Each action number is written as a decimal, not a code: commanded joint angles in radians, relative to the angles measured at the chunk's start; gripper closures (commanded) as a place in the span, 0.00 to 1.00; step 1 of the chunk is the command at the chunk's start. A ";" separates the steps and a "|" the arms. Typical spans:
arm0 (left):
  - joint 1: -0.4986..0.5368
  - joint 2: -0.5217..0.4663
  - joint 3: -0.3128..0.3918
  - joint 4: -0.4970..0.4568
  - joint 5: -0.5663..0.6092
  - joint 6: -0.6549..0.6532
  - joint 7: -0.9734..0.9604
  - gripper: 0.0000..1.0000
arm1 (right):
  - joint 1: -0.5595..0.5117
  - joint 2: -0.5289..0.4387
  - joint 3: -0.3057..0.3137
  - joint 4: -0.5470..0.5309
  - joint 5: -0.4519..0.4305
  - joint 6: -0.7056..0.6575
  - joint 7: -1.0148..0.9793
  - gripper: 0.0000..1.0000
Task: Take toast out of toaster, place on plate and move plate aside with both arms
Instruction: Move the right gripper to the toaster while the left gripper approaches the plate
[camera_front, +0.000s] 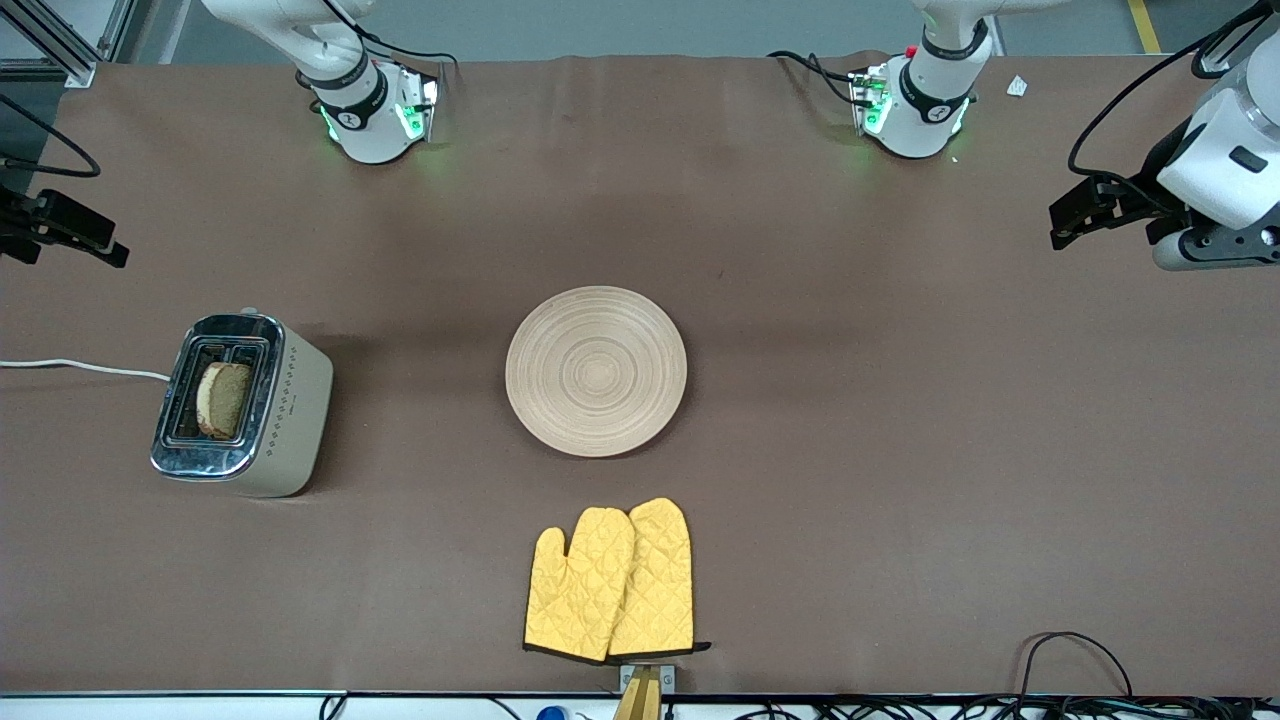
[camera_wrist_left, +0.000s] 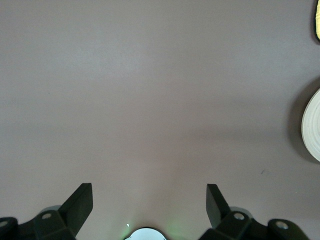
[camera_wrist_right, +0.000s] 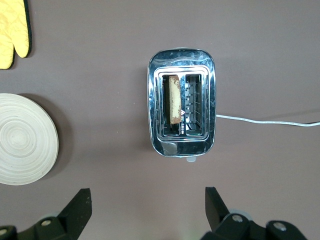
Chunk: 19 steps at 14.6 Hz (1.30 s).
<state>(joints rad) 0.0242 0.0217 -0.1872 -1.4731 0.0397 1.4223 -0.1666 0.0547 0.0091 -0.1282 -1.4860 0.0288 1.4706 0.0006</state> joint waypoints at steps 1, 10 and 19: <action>0.002 -0.014 -0.003 0.005 0.006 -0.009 0.027 0.00 | -0.016 -0.029 0.019 -0.027 -0.007 0.014 0.013 0.00; -0.012 0.187 -0.008 -0.009 -0.227 0.168 0.024 0.00 | -0.033 0.076 0.015 -0.011 0.000 0.089 0.009 0.00; -0.020 0.342 -0.043 -0.013 -0.290 0.332 0.025 0.00 | -0.061 0.330 0.015 -0.017 0.002 0.194 0.007 0.00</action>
<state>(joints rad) 0.0015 0.3418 -0.2205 -1.4950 -0.2278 1.7347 -0.1510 0.0176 0.3232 -0.1282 -1.5125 0.0289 1.6698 0.0006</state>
